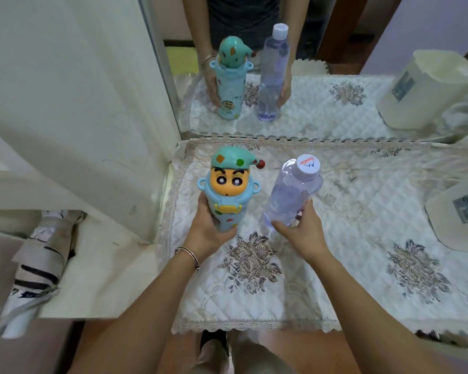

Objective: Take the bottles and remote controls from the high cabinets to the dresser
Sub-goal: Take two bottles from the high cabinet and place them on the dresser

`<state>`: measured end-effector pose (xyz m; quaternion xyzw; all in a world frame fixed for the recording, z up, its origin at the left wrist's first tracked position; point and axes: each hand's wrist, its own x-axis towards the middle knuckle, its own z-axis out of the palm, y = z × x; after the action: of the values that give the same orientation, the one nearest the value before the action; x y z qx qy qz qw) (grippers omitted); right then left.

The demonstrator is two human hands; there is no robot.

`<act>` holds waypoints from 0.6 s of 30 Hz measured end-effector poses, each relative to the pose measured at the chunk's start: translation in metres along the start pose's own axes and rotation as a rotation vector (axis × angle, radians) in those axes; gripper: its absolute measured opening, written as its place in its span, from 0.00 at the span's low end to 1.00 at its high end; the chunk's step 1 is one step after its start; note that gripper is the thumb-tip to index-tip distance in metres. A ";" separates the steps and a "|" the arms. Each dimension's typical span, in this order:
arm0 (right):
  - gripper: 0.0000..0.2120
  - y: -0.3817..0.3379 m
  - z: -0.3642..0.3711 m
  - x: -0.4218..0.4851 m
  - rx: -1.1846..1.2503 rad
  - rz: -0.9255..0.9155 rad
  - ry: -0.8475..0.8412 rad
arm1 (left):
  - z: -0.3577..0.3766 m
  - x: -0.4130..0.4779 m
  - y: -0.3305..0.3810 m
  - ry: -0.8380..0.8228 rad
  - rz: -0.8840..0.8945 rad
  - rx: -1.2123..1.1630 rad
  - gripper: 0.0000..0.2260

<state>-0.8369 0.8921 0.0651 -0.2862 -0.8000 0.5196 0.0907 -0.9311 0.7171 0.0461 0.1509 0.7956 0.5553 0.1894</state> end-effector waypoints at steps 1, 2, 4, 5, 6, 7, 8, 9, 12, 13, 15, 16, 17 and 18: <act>0.24 0.000 0.002 0.000 0.006 0.004 0.033 | -0.002 -0.001 0.000 -0.008 0.013 0.020 0.34; 0.22 0.001 0.004 -0.001 0.000 -0.001 0.066 | -0.002 -0.001 0.000 -0.006 0.020 0.031 0.33; 0.22 0.002 0.009 0.000 -0.021 -0.024 0.111 | 0.000 -0.003 0.001 0.018 0.000 0.013 0.31; 0.22 0.002 0.010 0.000 -0.019 -0.034 0.121 | 0.001 -0.003 0.001 0.038 -0.013 -0.011 0.30; 0.23 0.002 0.011 0.001 -0.013 -0.036 0.120 | 0.004 -0.003 0.001 0.061 -0.026 -0.029 0.30; 0.25 0.003 0.012 0.001 -0.003 -0.039 0.117 | 0.007 -0.003 0.002 0.083 -0.034 -0.048 0.31; 0.26 0.004 0.012 0.002 0.007 -0.035 0.112 | 0.009 -0.002 0.002 0.092 -0.038 -0.059 0.32; 0.27 0.005 0.012 0.003 0.021 -0.032 0.108 | 0.011 0.000 0.003 0.099 -0.047 -0.089 0.32; 0.28 0.006 0.010 0.001 0.037 -0.006 0.092 | 0.010 0.009 0.004 0.105 -0.027 -0.062 0.34; 0.27 0.006 0.010 0.001 0.043 -0.001 0.098 | 0.009 0.011 0.004 0.096 -0.012 -0.034 0.35; 0.26 0.006 0.012 0.002 0.053 0.015 0.112 | 0.008 0.012 0.004 0.075 0.005 0.000 0.35; 0.26 0.007 0.014 0.003 0.056 0.022 0.118 | 0.007 0.012 0.005 0.063 0.007 0.008 0.35; 0.27 0.007 0.016 0.003 0.056 0.021 0.123 | 0.006 0.012 0.004 0.054 0.003 0.010 0.35; 0.29 0.008 0.017 0.004 0.050 0.021 0.132 | 0.005 0.011 0.005 0.048 -0.005 0.010 0.34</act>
<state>-0.8450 0.8830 0.0500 -0.3261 -0.7759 0.5203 0.1450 -0.9380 0.7282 0.0478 0.1364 0.8031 0.5542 0.1711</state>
